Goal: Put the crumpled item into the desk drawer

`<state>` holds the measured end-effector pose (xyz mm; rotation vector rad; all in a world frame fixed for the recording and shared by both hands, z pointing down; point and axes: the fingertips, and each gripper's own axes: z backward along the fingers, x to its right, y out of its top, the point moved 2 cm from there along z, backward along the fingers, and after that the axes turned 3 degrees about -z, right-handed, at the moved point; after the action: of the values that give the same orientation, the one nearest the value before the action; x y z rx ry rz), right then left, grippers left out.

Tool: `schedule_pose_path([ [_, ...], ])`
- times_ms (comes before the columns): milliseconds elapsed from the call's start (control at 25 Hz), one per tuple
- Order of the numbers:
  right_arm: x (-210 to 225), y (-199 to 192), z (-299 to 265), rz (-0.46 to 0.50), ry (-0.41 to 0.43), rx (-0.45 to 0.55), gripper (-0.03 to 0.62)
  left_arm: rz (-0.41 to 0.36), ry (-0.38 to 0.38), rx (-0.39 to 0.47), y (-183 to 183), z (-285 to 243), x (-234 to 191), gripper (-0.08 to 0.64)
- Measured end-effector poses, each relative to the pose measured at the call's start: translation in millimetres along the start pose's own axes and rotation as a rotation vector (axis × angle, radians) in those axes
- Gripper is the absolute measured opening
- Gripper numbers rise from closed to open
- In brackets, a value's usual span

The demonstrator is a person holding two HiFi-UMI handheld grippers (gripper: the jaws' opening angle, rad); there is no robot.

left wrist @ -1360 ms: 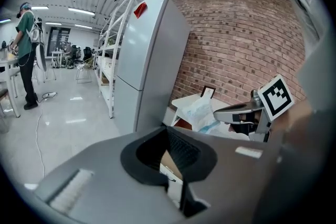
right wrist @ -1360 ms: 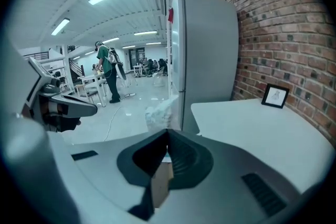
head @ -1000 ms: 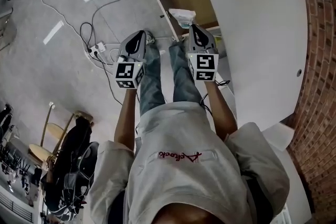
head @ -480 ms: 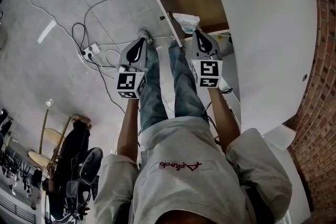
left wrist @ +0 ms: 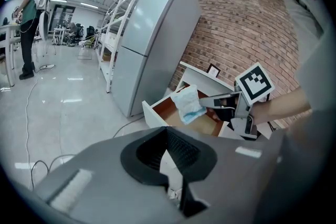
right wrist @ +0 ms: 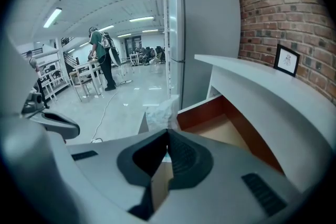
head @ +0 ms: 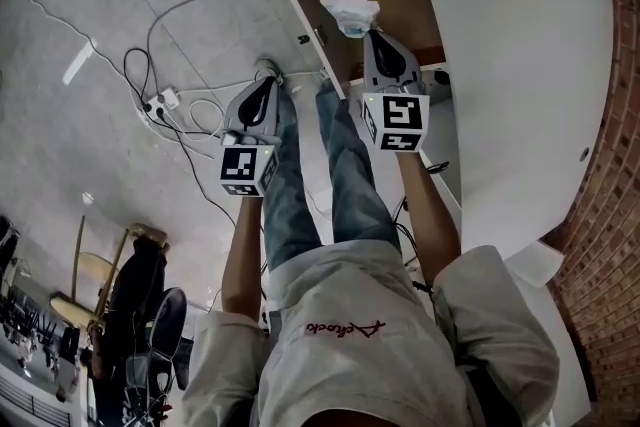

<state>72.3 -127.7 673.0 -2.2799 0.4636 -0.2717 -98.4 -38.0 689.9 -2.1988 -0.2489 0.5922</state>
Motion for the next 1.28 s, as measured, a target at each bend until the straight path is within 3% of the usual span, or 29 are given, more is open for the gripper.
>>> schedule_pose_path([
  [280, 11.1, 12.0, -38.4, 0.0, -0.012, 0.021, 0.012, 0.014, 0.002, -0.013, -19.8, -1.5, -3.8, 0.009],
  [560, 13.4, -22.4, -85.6, 0.026, -0.02, -0.132, 0.012, 0.024, 0.014, -0.026, -31.4, -0.7, -8.6, 0.009],
  [960, 28.5, -70.0, -130.4, -0.059, -0.043, -0.333, 0.012, 0.021, 0.012, -0.012, -26.0, -3.2, -12.2, 0.009],
  [1280, 37.5, -83.5, -141.7, -0.039, -0.062, -0.382, 0.014, 0.025, 0.023, -0.009, -27.5, -1.8, -18.7, 0.009],
])
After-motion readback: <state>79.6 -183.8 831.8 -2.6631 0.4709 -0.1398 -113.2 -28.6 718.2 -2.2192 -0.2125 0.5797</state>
